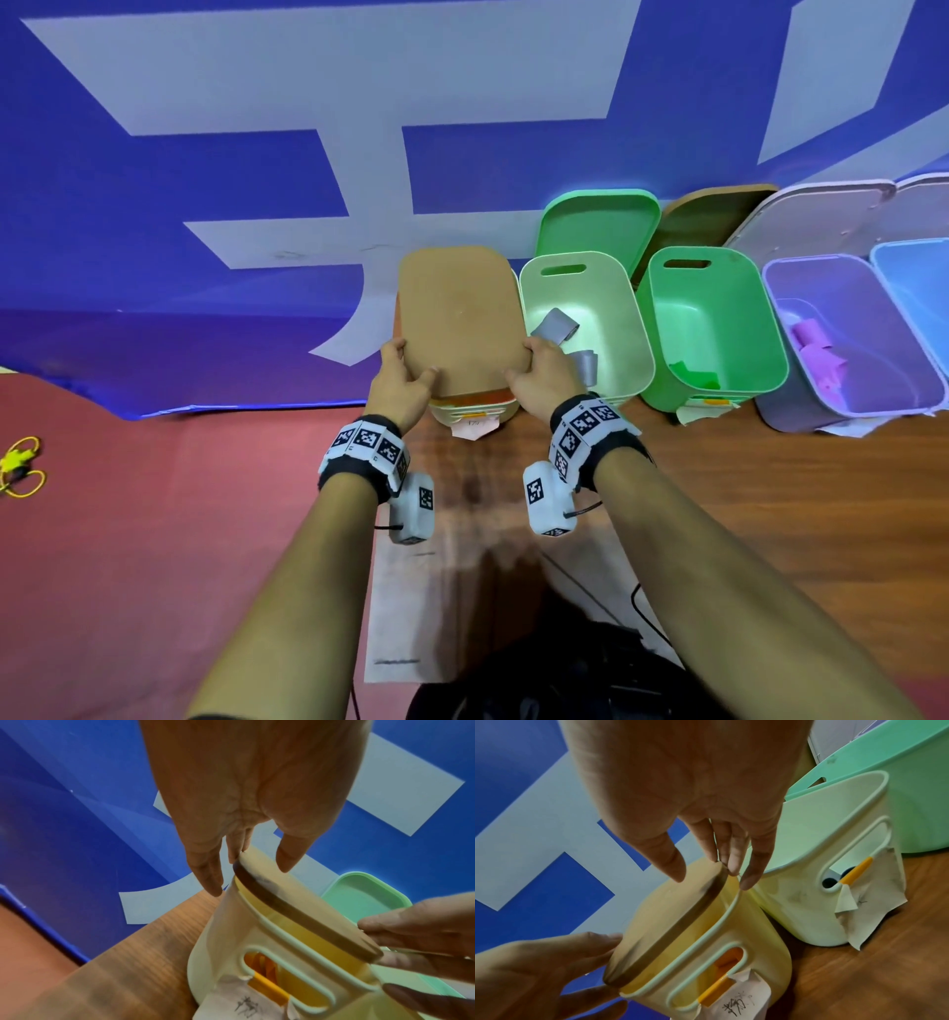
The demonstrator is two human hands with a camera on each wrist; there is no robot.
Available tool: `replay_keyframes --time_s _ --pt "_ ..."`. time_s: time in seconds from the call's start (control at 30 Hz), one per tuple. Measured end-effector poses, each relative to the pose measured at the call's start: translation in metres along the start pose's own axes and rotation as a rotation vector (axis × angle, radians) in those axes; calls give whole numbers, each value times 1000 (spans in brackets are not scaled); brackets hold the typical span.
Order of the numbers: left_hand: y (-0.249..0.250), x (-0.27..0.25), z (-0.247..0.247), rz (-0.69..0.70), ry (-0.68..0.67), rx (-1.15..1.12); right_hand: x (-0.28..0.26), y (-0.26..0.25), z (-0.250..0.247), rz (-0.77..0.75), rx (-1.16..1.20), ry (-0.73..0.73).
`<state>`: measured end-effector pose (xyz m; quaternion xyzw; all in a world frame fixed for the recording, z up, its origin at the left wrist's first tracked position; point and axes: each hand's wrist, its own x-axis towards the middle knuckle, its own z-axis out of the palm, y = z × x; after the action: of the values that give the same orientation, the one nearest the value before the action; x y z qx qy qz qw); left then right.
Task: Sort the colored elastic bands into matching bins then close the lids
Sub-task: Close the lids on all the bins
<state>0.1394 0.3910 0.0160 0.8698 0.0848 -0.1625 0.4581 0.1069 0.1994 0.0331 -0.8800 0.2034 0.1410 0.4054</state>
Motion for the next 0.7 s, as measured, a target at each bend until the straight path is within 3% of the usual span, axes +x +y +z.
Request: replay_keyframes --time_s 0.7 --pt "-17 -6 11 35 -36 59 -4 19 3 -64 -156 55"
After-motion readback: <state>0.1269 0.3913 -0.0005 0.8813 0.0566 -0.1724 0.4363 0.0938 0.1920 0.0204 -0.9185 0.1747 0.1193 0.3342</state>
